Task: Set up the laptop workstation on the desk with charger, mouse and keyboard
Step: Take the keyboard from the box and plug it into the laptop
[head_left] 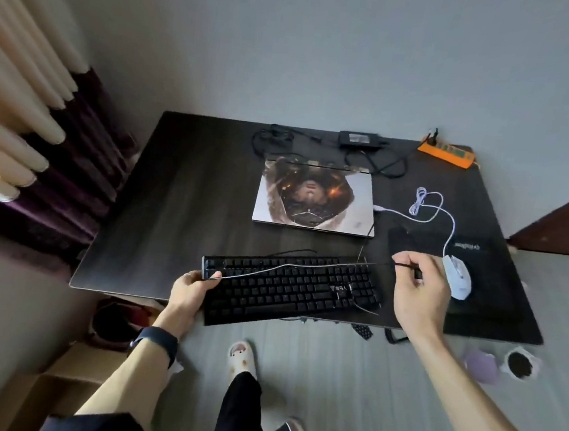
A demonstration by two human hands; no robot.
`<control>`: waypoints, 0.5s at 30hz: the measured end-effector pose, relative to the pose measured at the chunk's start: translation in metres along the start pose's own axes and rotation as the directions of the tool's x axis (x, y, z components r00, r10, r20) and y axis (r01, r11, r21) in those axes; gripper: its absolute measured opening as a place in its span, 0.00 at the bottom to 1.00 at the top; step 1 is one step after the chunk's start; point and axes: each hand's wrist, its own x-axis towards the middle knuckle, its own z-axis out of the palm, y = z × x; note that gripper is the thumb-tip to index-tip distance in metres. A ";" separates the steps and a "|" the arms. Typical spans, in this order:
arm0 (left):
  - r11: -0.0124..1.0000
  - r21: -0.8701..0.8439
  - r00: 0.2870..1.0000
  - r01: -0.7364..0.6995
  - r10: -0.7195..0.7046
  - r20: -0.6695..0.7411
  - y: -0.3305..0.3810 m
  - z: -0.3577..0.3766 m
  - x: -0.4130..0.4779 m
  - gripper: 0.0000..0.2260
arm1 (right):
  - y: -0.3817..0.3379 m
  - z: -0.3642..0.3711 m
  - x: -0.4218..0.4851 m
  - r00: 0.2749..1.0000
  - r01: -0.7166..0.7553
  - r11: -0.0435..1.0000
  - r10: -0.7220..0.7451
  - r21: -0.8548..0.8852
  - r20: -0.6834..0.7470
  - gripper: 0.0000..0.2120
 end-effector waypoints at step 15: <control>0.918 0.173 0.840 0.356 -0.396 0.372 0.056 -0.012 0.124 0.15 | -0.040 0.091 0.070 0.999 0.008 0.999 -0.010 -0.051 -0.037 0.09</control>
